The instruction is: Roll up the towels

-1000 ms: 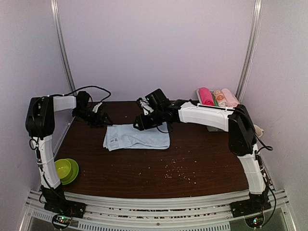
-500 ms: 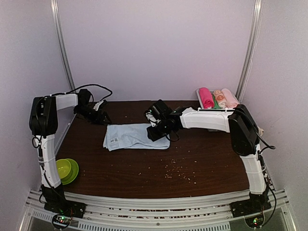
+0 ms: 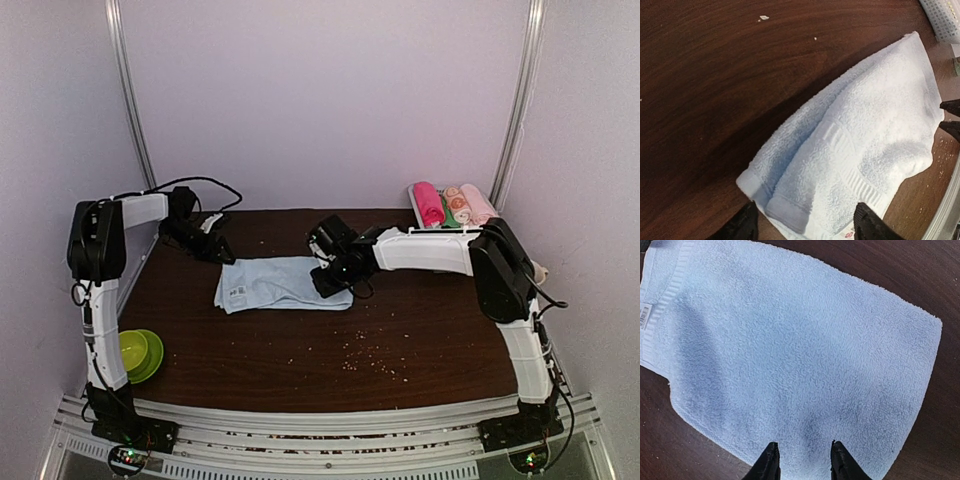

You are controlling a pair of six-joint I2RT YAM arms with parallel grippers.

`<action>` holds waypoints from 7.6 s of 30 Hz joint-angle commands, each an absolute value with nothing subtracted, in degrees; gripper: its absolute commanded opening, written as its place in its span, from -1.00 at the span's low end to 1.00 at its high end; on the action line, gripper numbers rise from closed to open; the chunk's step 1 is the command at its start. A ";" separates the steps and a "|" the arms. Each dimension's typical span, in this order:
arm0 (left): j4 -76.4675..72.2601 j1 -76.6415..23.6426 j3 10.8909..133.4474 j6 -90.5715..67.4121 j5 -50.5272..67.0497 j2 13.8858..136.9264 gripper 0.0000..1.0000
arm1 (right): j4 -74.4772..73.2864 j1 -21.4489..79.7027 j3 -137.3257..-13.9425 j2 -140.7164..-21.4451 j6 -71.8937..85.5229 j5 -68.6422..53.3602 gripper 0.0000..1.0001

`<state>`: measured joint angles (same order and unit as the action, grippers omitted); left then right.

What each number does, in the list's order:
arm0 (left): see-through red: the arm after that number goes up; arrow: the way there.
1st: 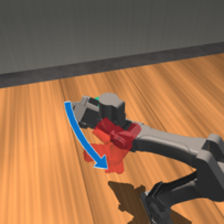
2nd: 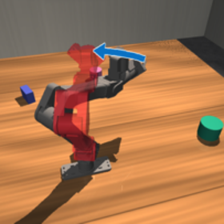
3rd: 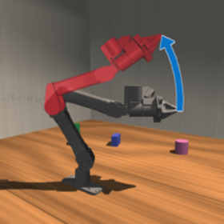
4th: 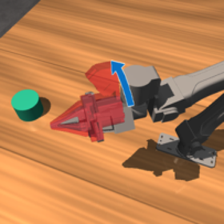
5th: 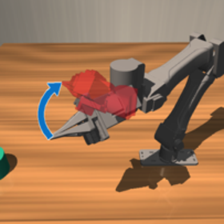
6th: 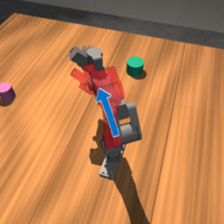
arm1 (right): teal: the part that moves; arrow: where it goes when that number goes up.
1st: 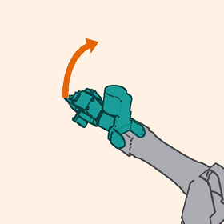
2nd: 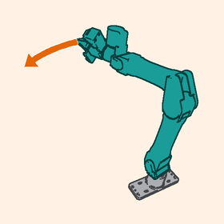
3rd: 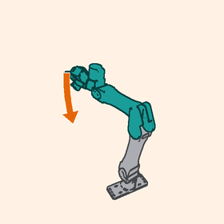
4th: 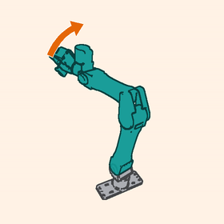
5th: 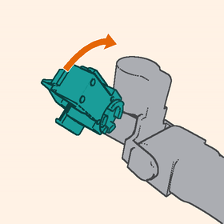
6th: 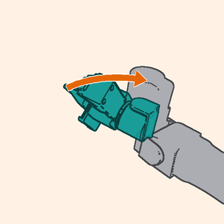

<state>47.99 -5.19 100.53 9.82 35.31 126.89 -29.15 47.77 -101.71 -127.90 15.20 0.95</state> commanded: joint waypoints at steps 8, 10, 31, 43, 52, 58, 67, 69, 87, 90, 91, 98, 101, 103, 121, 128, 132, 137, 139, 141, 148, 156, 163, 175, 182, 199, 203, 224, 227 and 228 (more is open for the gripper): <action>50.76 -5.90 103.97 12.05 34.43 128.95 -0.32 | -32.74 47.29 -101.90 -129.84 16.44 2.53 -0.29; 51.51 -5.95 103.93 12.46 34.23 128.73 -0.38 | -33.52 47.30 -102.03 -129.80 16.46 2.92 -0.28; 52.77 -6.93 112.43 13.11 23.11 129.86 -0.93 | -41.90 48.08 -105.92 -132.18 14.42 8.07 -0.29; 52.20 -6.94 113.80 12.88 15.30 126.84 0.24 | -38.43 48.14 -100.77 -126.09 13.89 6.32 0.13; 46.61 -10.79 100.58 17.99 16.49 113.96 0.77 | -27.48 44.55 -92.22 -115.06 16.40 2.22 0.99; 44.65 -13.18 93.01 22.50 23.73 110.43 0.42 | -16.12 40.12 -93.45 -117.42 22.42 -15.18 0.99; 50.52 -14.38 96.60 21.69 28.40 120.12 -0.36 | -4.87 36.44 -105.90 -133.22 40.74 -29.69 0.99; 50.54 -14.41 96.84 21.30 26.11 121.70 -0.37 | -4.44 36.19 -108.64 -136.34 43.02 -29.92 0.99; 59.98 -15.77 99.56 25.74 9.71 129.17 -0.33 | -20.37 35.65 -112.49 -137.35 42.59 -12.25 0.99; 60.09 -15.82 100.59 24.97 8.45 129.14 -0.26 | -18.93 35.40 -109.33 -134.88 42.33 -11.56 0.99; 59.99 -15.78 101.00 24.81 8.33 128.99 -0.18 | -17.74 35.34 -108.36 -134.11 42.02 -12.08 0.99; 57.97 -15.69 105.29 22.30 13.39 122.26 0.30 | -18.29 36.29 -107.03 -129.25 35.23 -13.88 0.99; 57.11 -15.73 108.11 21.45 15.14 120.28 0.39 | -15.95 37.05 -102.90 -125.61 33.10 -13.91 0.99; 57.18 -15.68 110.20 20.96 16.13 120.58 0.42 | -15.77 37.85 -101.23 -124.16 31.73 -14.14 0.99; 58.01 -12.35 122.77 17.95 15.87 135.04 0.23 | -17.46 43.00 -92.83 -123.94 29.23 -15.67 0.99; 58.18 -11.56 122.23 18.20 15.67 134.09 0.17 | -18.18 43.15 -90.18 -123.44 28.53 -15.24 0.99; 54.22 -11.55 120.04 17.94 7.25 133.89 0.15 | -18.57 43.36 -89.65 -123.35 27.91 -15.03 0.99; 52.69 -11.46 117.78 18.72 3.53 134.24 0.14 | -19.95 43.86 -89.85 -123.21 27.08 -13.71 0.99; 51.85 -11.45 117.32 18.72 2.34 134.32 0.15 | -20.80 44.13 -89.99 -123.06 26.56 -12.61 0.99; 50.88 -11.49 117.12 18.73 0.67 134.61 0.15 | -21.66 44.31 -90.15 -123.08 26.21 -11.84 0.99; 50.19 -11.47 117.38 19.33 -1.67 135.83 0.06 | -23.62 44.42 -90.12 -124.29 25.47 -10.64 0.99; 48.87 -11.54 116.41 19.42 -4.84 133.12 0.68 | -25.85 44.97 -90.87 -121.56 23.57 -8.97 0.99; 47.13 -11.50 115.82 19.41 -6.79 126.18 0.96 | -26.56 45.11 -90.11 -112.01 17.51 5.16 0.99; 39.47 -11.59 101.04 22.39 -2.30 113.46 0.96 | -43.28 43.87 -126.36 -132.06 6.12 35.84 0.99; 38.17 -11.85 90.28 22.38 2.28 108.84 0.96 | -41.93 43.03 -137.78 -143.95 1.15 42.51 0.99; 38.04 -11.88 83.06 23.31 2.73 104.22 0.96 | -52.20 47.37 -126.21 -144.24 -9.10 37.25 0.99; 38.00 -11.91 82.97 23.23 2.88 104.54 0.96 | -51.80 48.49 -121.92 -142.19 -9.54 35.55 0.99; 34.06 -11.78 77.16 24.37 -5.08 102.08 0.96 | -45.33 57.38 -101.95 -121.69 -9.54 20.95 0.99; 34.06 -11.70 76.59 24.91 -5.14 101.96 0.96 | -46.37 54.71 -105.15 -121.86 -5.97 25.02 0.99; 34.42 -11.77 76.49 25.30 -5.03 102.07 0.96 | -46.40 53.79 -106.34 -122.18 -4.82 26.15 0.99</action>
